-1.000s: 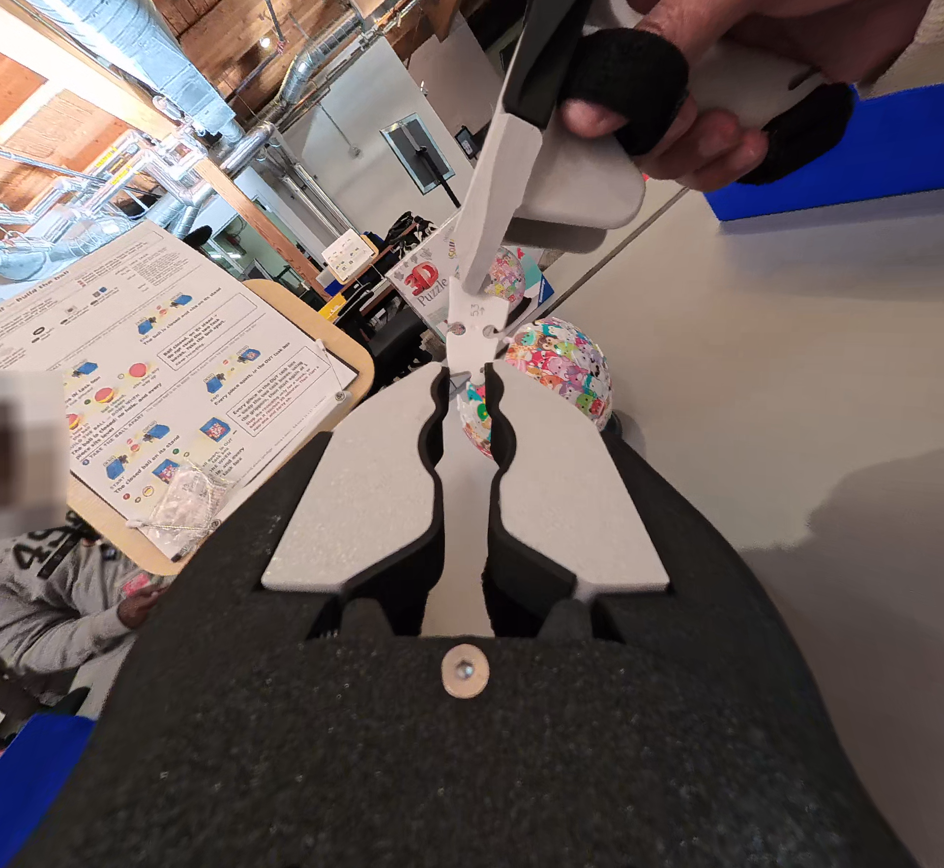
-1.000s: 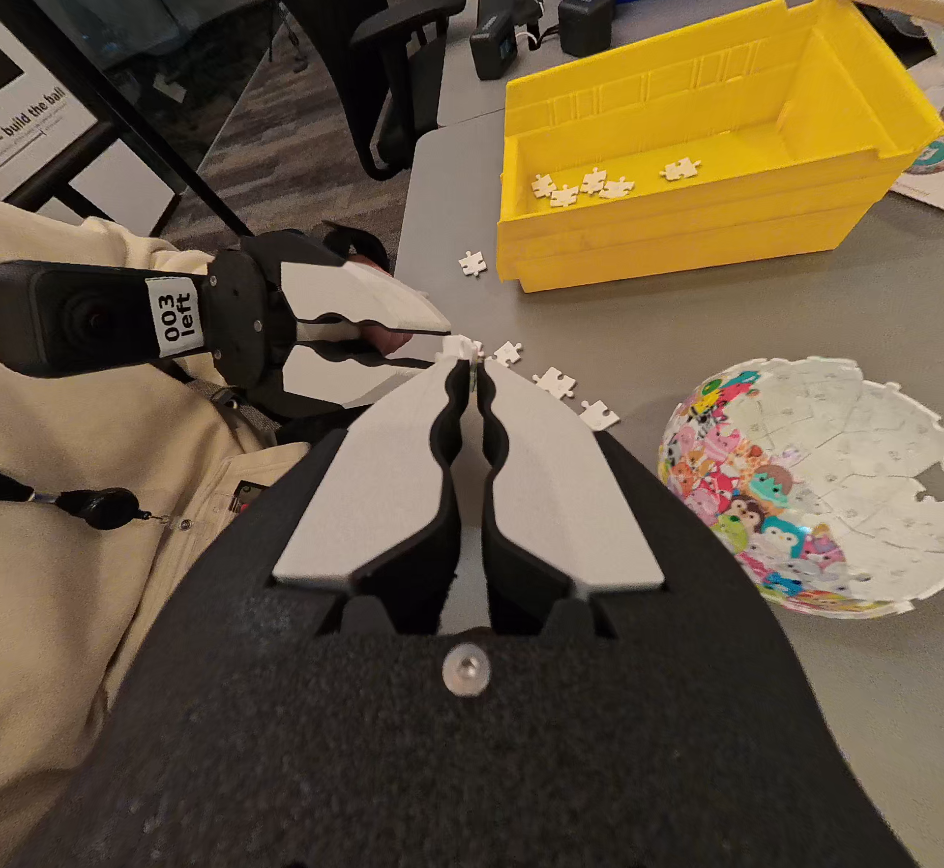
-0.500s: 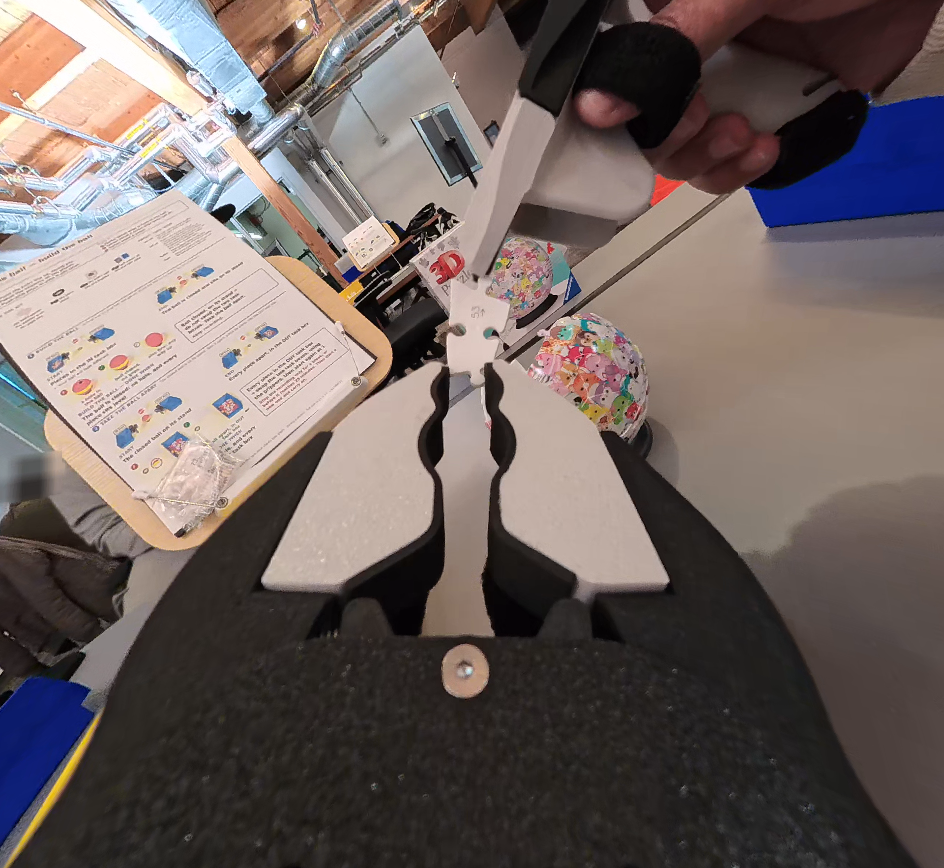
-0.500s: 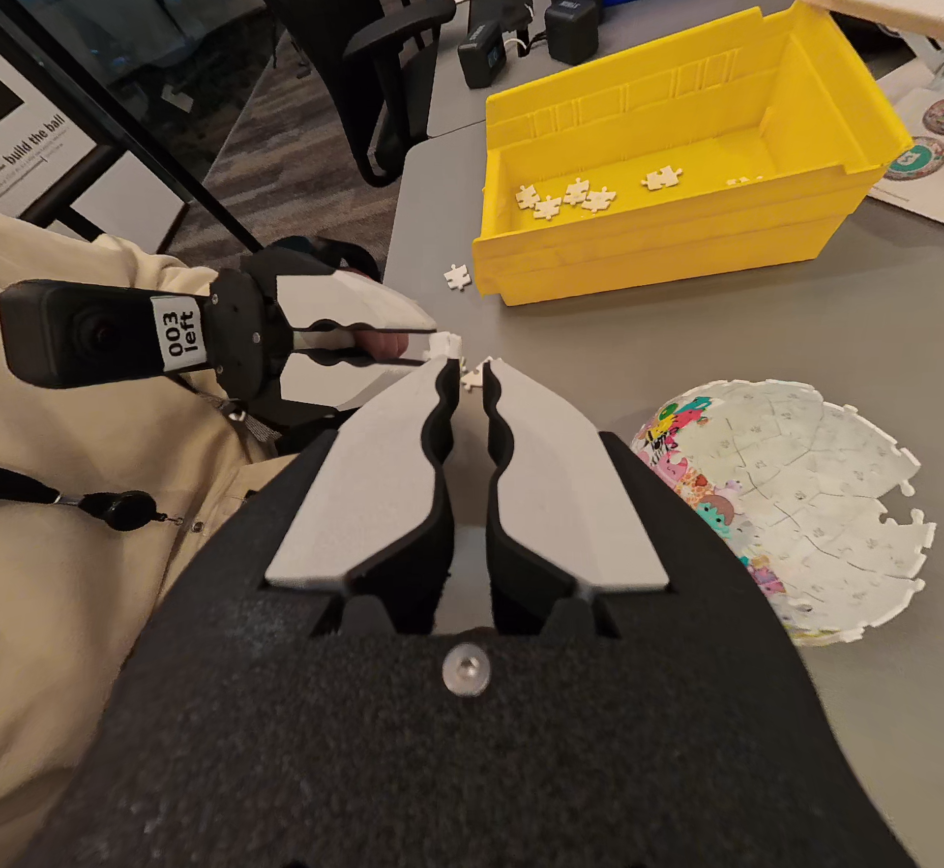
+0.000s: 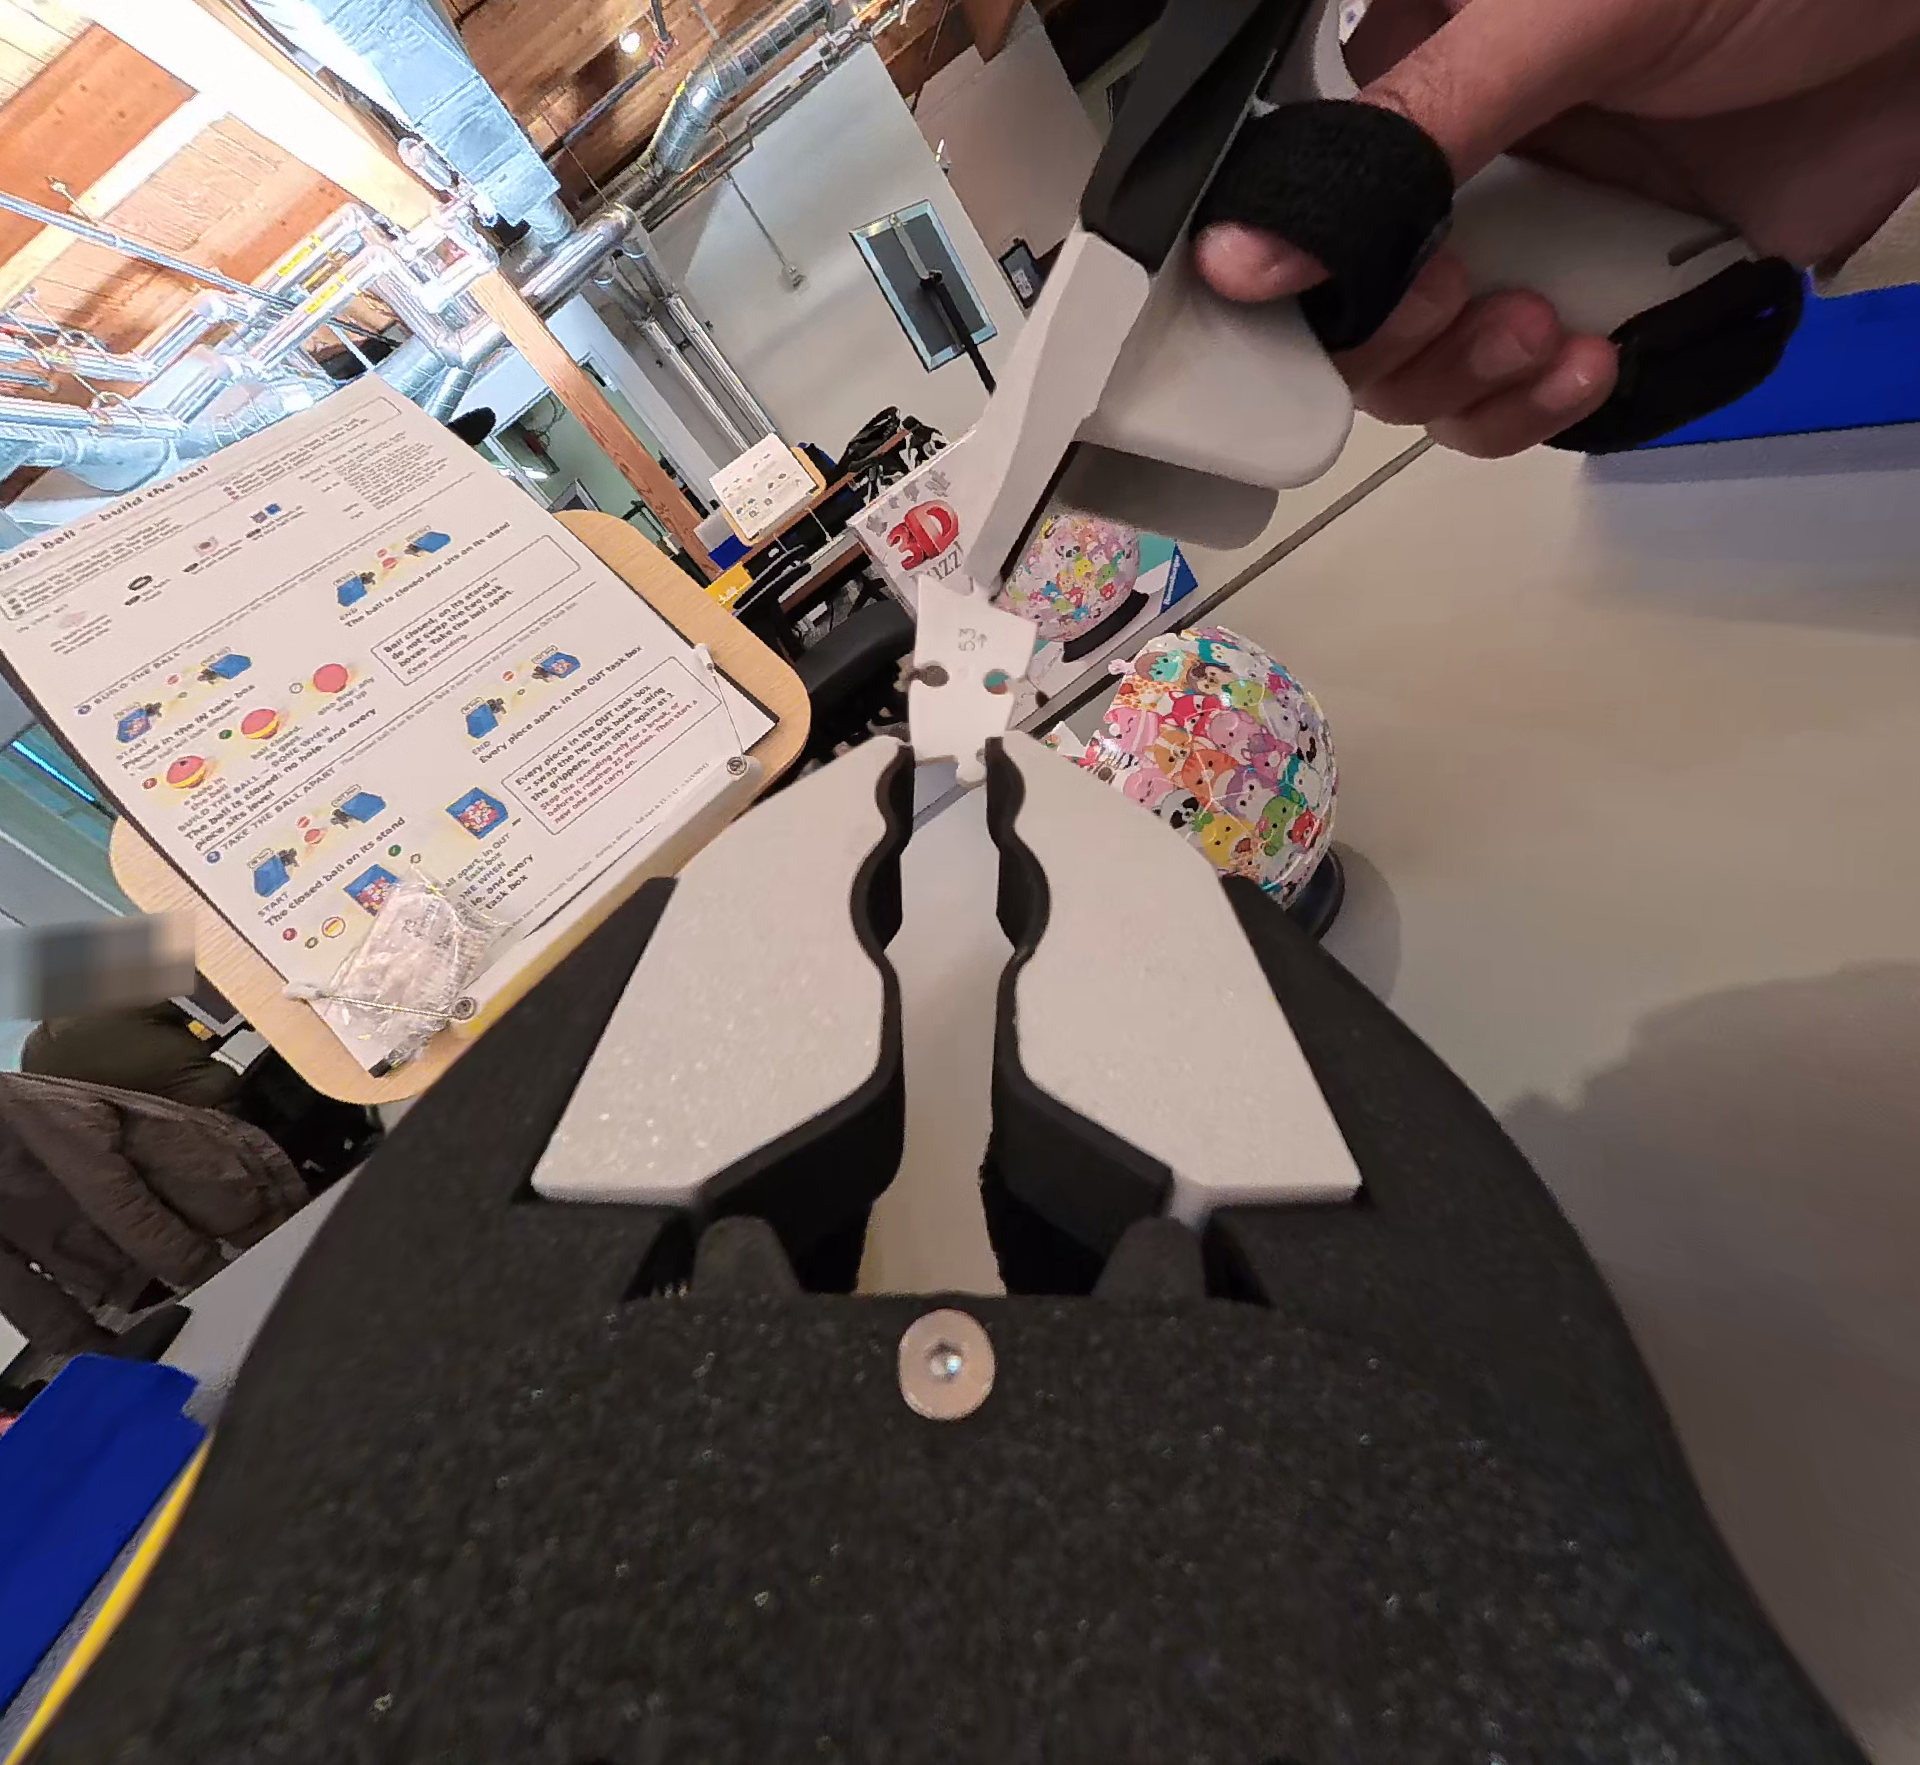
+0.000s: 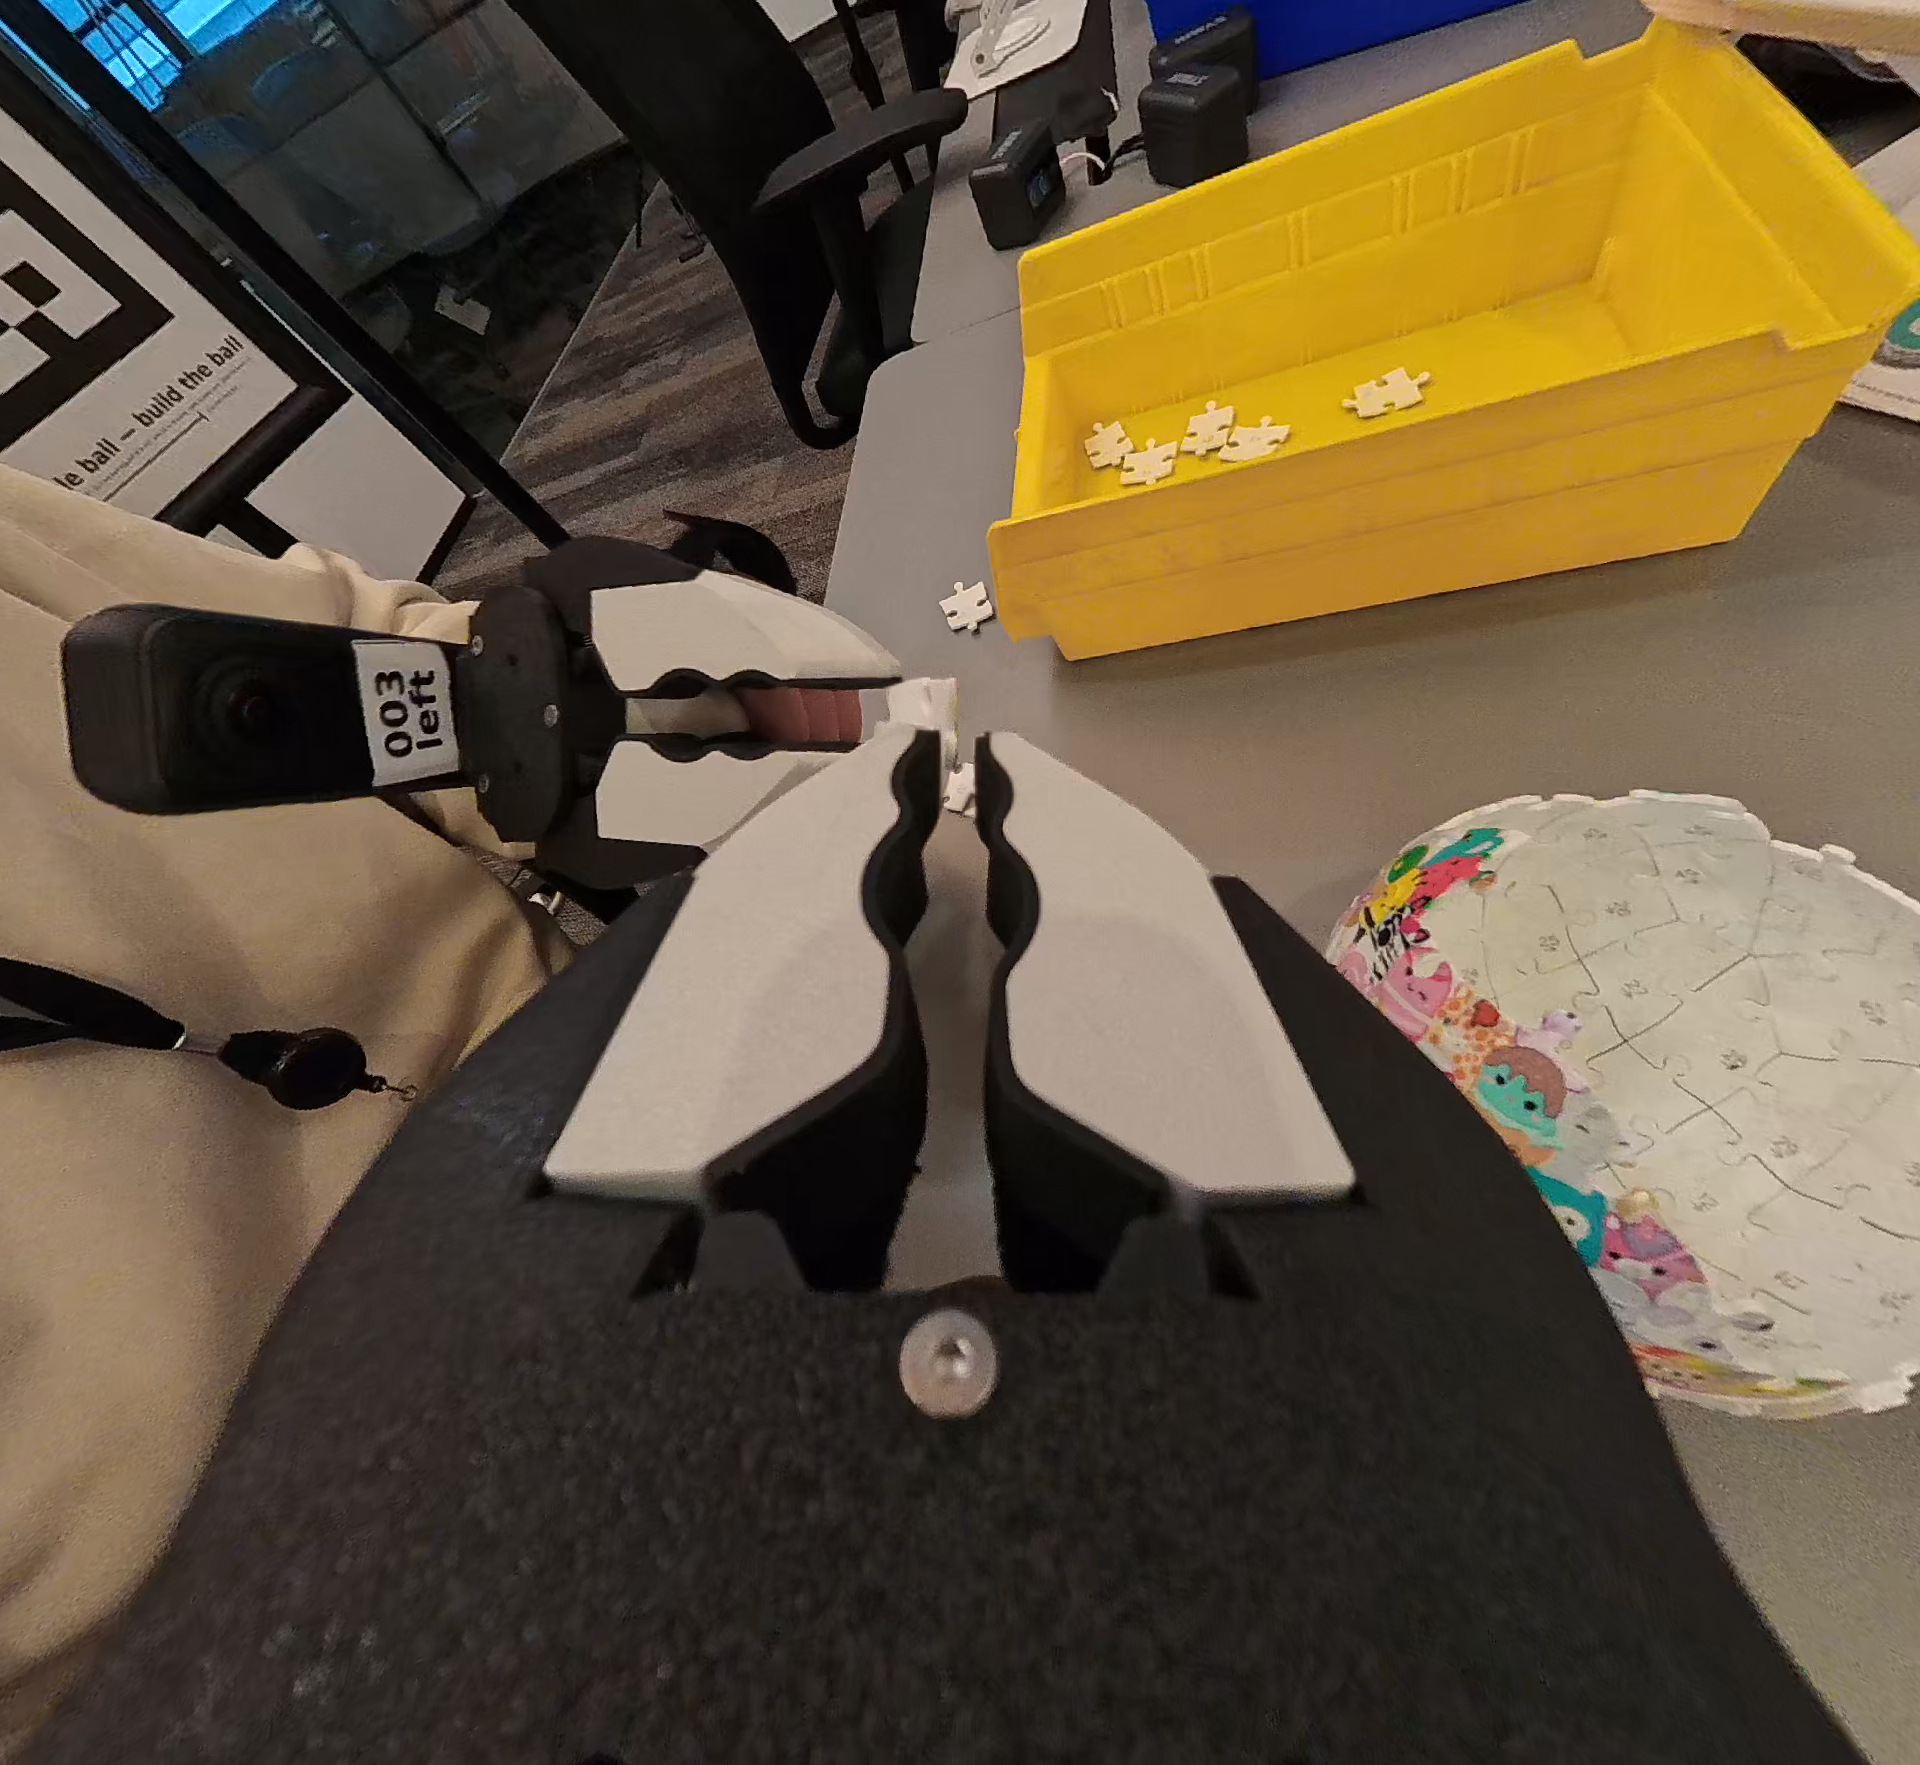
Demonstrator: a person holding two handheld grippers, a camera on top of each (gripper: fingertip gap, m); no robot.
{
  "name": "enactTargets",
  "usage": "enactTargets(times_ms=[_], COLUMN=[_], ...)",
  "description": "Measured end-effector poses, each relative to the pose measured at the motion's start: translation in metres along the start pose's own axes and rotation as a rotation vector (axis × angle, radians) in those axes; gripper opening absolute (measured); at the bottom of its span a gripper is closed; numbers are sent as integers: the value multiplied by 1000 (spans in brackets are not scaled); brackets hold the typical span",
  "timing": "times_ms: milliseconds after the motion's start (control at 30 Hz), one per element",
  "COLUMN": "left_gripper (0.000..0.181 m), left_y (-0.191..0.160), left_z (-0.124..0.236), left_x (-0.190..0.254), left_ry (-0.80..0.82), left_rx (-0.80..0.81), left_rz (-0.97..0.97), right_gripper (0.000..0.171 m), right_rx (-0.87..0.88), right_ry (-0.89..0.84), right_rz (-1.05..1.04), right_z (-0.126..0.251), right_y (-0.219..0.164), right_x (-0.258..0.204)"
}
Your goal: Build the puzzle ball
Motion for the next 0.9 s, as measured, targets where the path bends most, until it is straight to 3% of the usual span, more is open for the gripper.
enactTargets(times_ms=[700, 800, 900], left_gripper=[13, 16, 31], left_y=[-3, -9, -9], left_z=[-2, -7, 2], left_x=[2, 11, 14], left_ry=[-11, -83, -194], left_rx=[-20, -79, -112], left_rz=[40, 90, 198], right_gripper=[2, 2, 2], right_rx=[-46, -125, -242], right_ry=[-34, -95, -139], right_rz=[19, 60, 121], right_z=[-1, 2, 11], right_y=[0, -1, 2], right_x=[1, 6, 8])
Point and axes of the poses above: each gripper's, where its closed fingertips meet, z back along the fingers, y out of its top, x = y × z across the jaws, the point moved 4 cm from there along z, back along the fingers
